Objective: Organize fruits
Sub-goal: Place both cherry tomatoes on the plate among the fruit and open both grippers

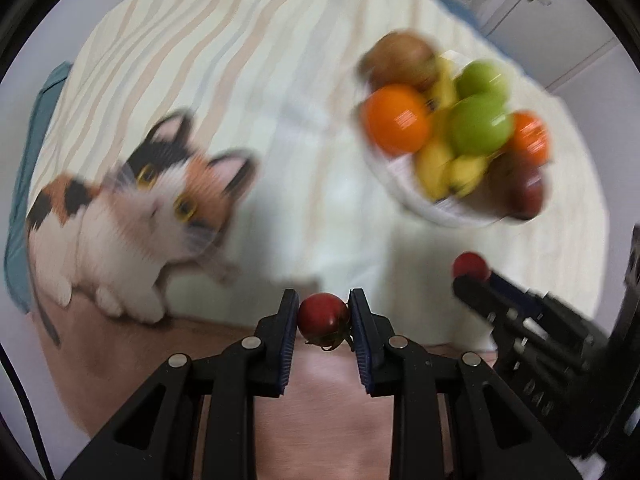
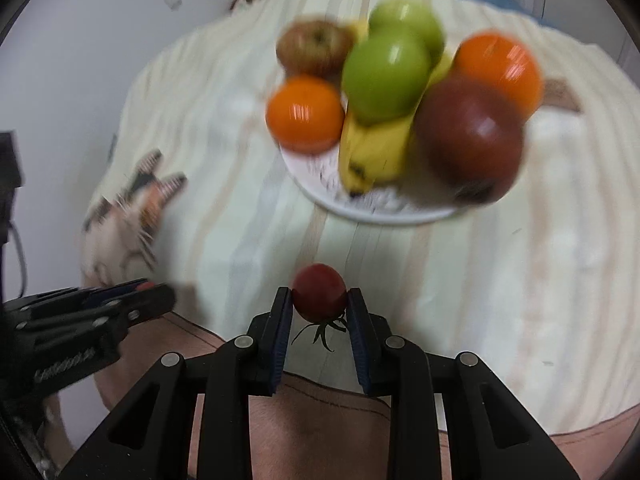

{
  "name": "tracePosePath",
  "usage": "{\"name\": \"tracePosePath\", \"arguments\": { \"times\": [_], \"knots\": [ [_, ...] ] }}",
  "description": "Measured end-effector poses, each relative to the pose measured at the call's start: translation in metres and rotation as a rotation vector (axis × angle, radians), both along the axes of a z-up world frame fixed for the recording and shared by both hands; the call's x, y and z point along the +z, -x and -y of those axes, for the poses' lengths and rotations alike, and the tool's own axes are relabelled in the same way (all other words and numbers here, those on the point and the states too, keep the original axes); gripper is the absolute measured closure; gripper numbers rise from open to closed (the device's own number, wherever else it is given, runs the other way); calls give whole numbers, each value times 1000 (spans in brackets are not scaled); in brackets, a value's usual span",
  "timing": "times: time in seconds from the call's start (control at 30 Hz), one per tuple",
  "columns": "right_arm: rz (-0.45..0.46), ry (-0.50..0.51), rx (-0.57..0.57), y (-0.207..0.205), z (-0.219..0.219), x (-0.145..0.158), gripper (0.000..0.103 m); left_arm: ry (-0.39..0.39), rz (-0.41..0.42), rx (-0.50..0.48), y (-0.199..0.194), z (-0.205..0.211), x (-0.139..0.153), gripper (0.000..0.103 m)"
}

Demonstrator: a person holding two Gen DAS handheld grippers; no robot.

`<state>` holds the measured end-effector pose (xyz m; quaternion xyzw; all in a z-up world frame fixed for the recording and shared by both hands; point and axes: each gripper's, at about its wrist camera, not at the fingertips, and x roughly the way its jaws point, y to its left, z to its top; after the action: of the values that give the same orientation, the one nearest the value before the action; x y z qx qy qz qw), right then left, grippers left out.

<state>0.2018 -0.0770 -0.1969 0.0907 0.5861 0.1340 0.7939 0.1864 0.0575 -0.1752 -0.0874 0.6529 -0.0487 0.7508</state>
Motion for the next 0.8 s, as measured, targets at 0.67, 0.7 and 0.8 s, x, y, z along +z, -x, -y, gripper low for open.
{"name": "tracePosePath", "arguments": {
  "times": [0.67, 0.7, 0.8],
  "knots": [
    [104, 84, -4, -126, 59, 57, 73, 159, -85, -200, -220, 76, 17, 80],
    [98, 95, 0, -129, 57, 53, 73, 153, -101, -207, -222, 79, 10, 80],
    [79, 110, 6, -130, 54, 48, 73, 147, -113, -216, -224, 84, 4, 79]
  ]
}}
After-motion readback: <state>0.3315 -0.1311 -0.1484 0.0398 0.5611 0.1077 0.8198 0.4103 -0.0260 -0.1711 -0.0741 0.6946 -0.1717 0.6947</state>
